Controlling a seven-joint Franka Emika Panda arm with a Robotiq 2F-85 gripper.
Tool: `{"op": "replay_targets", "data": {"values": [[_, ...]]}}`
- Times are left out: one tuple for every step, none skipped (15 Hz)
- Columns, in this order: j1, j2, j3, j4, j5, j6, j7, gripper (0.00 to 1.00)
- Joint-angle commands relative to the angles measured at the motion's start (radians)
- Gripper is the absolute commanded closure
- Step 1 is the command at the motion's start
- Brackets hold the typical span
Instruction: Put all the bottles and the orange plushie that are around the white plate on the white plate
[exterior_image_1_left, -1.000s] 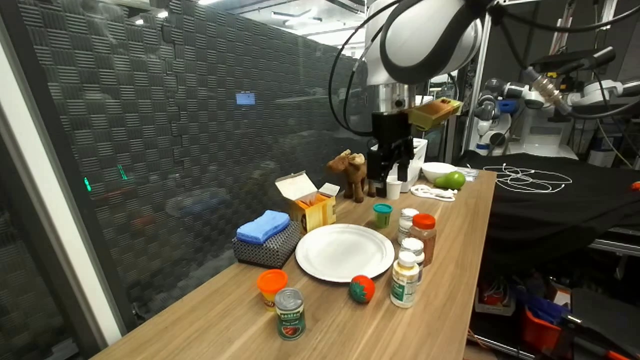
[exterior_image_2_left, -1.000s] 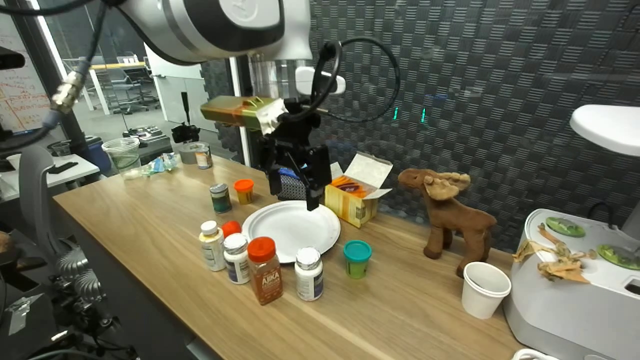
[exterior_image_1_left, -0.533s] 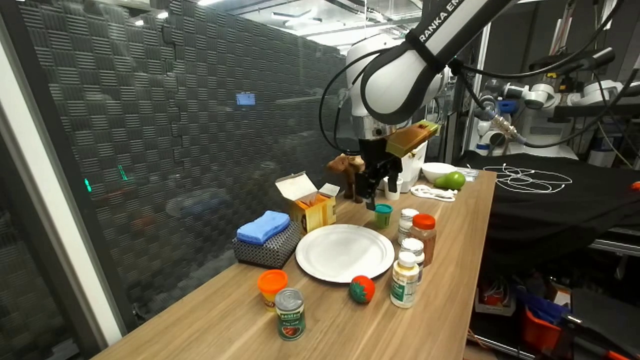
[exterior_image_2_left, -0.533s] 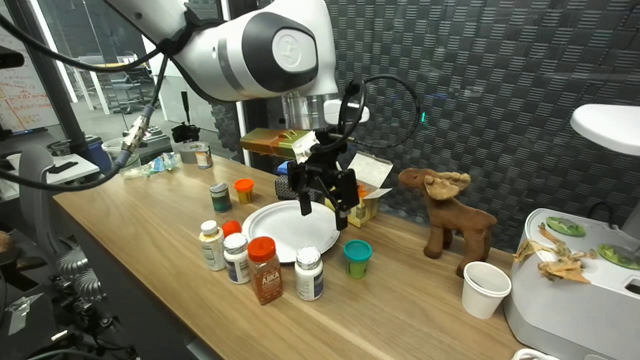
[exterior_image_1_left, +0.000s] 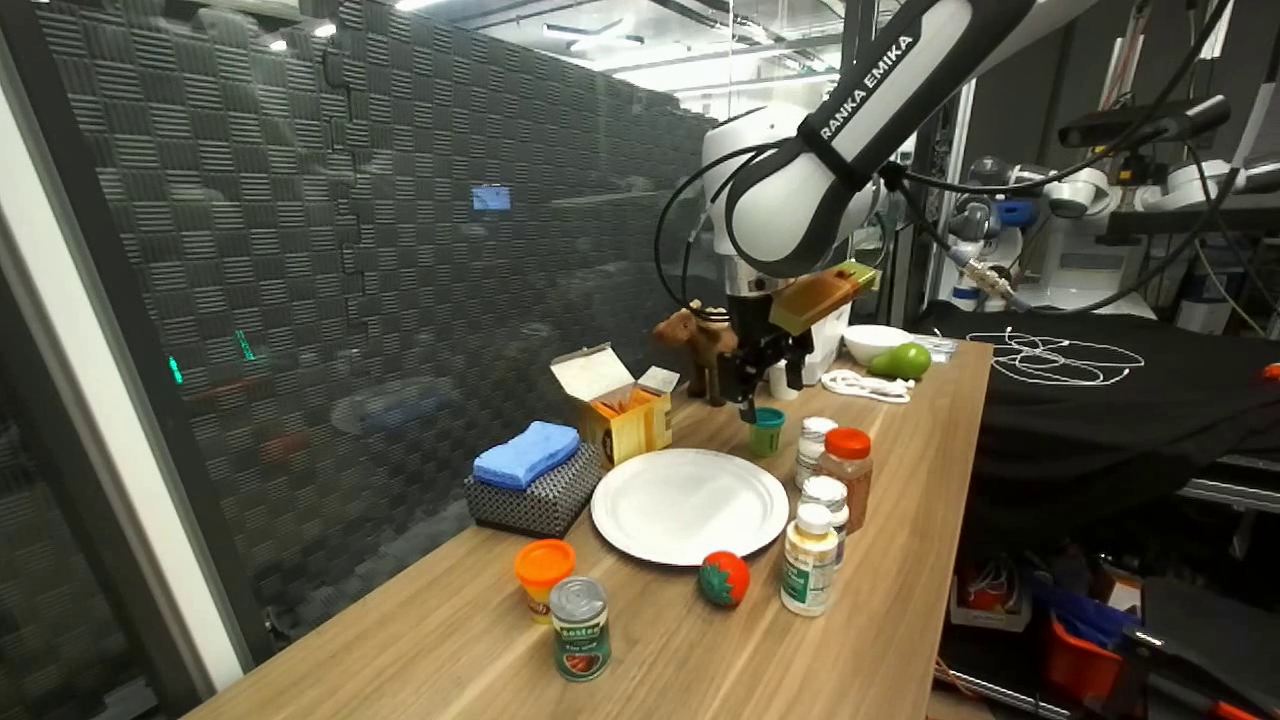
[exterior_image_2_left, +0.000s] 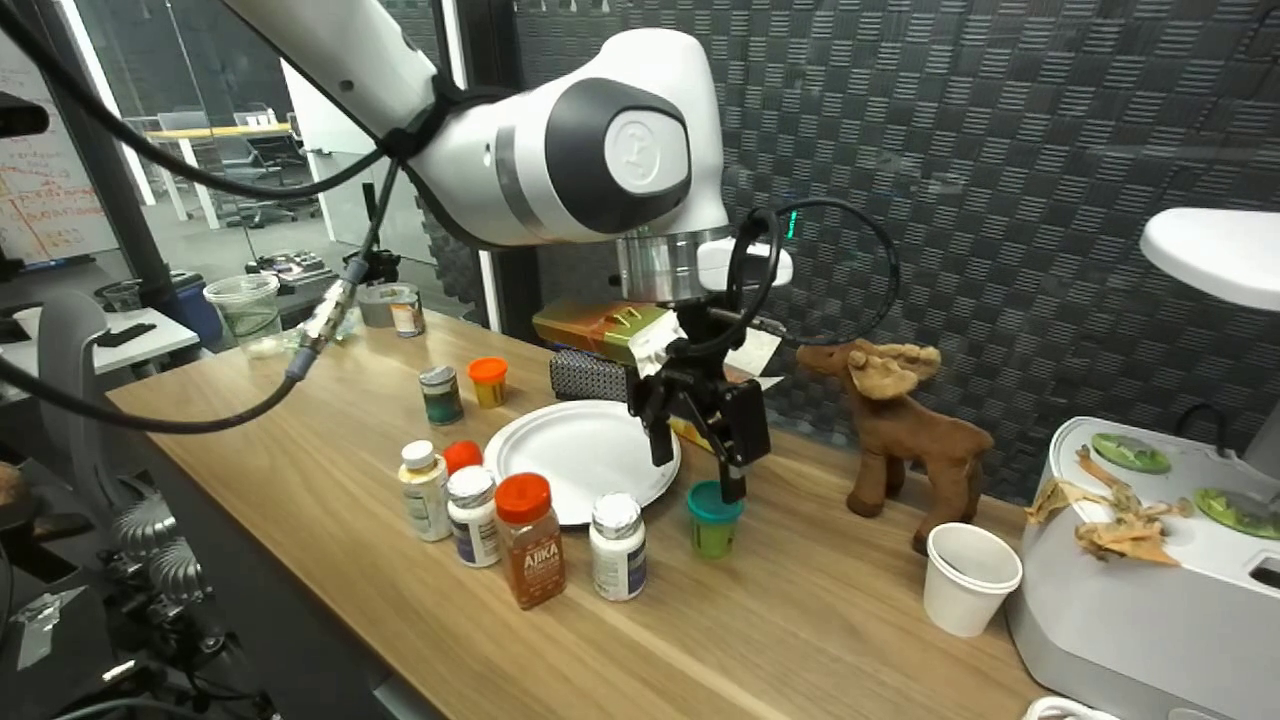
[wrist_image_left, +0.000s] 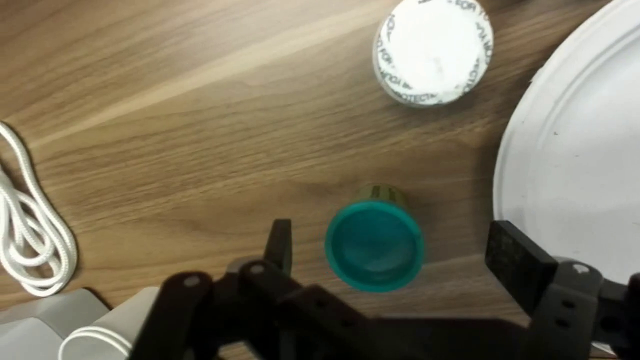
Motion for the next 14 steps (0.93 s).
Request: {"op": "replay_targets", "data": {"values": [[-0.007, 0.05, -0.012, 0.055, 0.017, 0.003, 0.001, 0.0], [-0.012, 0.061, -0.011, 0.066, 0.026, 0.002, -0.004, 0.0], [-0.015, 0.07, -0.01, 0.072, 0.032, 0.0, -0.008, 0.0], [-0.021, 0.079, -0.005, 0.081, 0.043, -0.002, -0.017, 0.0], [-0.023, 0.088, -0.004, 0.09, 0.048, -0.004, -0.019, 0.0], [-0.024, 0.095, -0.004, 0.097, 0.054, -0.006, -0.02, 0.0], [-0.026, 0.103, -0.005, 0.103, 0.06, -0.007, -0.021, 0.0], [-0.027, 0.108, -0.007, 0.107, 0.065, -0.007, -0.02, 0.16], [-0.028, 0.112, -0.007, 0.11, 0.07, -0.007, -0.021, 0.25], [-0.029, 0.116, -0.008, 0.114, 0.071, -0.008, -0.021, 0.32], [-0.027, 0.118, -0.01, 0.113, 0.069, -0.009, -0.019, 0.42], [-0.026, 0.118, -0.012, 0.114, 0.066, -0.009, -0.015, 0.49], [-0.024, 0.118, -0.015, 0.112, 0.062, -0.009, -0.009, 0.58], [-0.022, 0.114, -0.017, 0.107, 0.058, -0.008, -0.006, 0.65]]}}
